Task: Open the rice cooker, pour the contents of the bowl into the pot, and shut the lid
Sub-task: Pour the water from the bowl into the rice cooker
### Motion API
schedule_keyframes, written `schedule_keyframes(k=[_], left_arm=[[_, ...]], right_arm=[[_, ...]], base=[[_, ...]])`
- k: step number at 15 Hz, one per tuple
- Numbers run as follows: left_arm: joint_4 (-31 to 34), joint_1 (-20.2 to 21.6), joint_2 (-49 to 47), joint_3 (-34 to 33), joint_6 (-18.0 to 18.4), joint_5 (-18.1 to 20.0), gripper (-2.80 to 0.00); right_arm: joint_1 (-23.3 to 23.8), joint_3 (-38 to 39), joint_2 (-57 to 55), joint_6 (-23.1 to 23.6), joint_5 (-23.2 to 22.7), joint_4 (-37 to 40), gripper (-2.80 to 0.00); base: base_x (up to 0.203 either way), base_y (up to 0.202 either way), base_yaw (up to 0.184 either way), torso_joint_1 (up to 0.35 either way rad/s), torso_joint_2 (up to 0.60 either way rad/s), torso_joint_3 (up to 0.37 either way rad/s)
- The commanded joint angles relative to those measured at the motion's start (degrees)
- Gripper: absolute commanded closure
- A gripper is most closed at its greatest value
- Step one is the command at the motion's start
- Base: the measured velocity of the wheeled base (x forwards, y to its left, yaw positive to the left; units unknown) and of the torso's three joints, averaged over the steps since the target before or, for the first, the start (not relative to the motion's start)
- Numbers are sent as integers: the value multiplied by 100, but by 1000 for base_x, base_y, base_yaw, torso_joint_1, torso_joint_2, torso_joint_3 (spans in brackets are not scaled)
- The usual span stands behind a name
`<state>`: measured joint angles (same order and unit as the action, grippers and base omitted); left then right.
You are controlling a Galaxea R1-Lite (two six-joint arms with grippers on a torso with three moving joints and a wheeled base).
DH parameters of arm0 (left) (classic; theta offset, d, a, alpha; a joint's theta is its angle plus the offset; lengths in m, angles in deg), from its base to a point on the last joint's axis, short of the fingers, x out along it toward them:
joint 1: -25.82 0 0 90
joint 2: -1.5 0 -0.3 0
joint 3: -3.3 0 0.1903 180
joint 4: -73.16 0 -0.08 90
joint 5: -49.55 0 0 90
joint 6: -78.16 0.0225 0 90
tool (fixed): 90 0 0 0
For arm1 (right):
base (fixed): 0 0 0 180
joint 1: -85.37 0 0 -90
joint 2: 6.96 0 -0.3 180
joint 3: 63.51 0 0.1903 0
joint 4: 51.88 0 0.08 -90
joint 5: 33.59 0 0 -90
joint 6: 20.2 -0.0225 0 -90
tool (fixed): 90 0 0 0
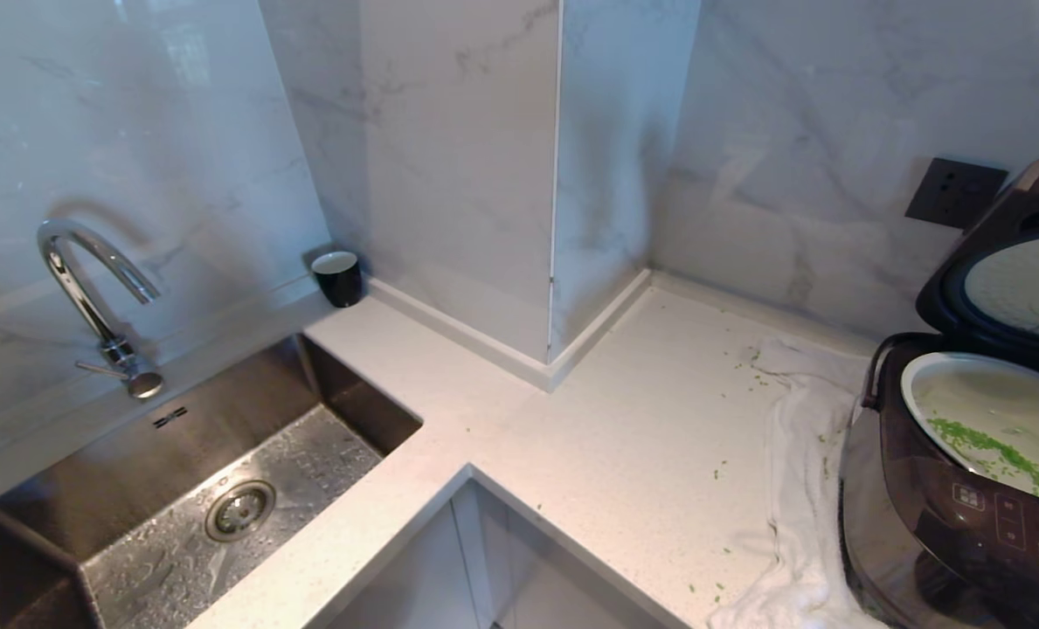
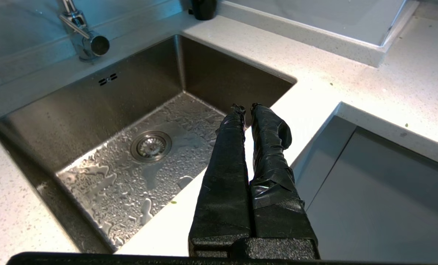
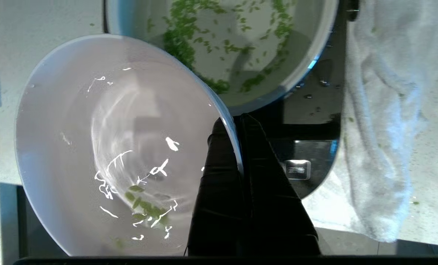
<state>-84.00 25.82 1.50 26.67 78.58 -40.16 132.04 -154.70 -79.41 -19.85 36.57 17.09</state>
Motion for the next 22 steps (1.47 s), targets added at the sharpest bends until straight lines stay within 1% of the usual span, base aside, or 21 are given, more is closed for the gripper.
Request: schedule_keyframes(k=[1,8,10,13,15,18,22], left_arm=[[8,0,-9,-18,2,6,0],[8,0,-9,-18,-6,4,0],[8,0,-9,-18,-6,6,0],[8,0,-9,-18,2,6,0],[8,0,-9,-18,2,6,0],[8,0,-9,-18,2,6,0],[8,0,-9,-18,2,6,0]], right_arm=[[410,22,-129,158,-55,32,0],[2392,-79,-970,1297,-735,36,0],[2846,-127,-1195,1659,-869,36,0],[3434,-257,-1476,2045,-1034,36,0],[3865,-314,-1702,2383,-1151,36,0],[4415,-450,-2000,2812,-1221,36,0],[4964,-779,-2541,3018,-1336,36,0]], base=[[0,0,0,0,0,0],[0,0,0,0,0,0],[0,0,0,0,0,0],[0,0,0,0,0,0],[0,0,0,0,0,0],[0,0,0,0,0,0],[0,0,0,0,0,0]])
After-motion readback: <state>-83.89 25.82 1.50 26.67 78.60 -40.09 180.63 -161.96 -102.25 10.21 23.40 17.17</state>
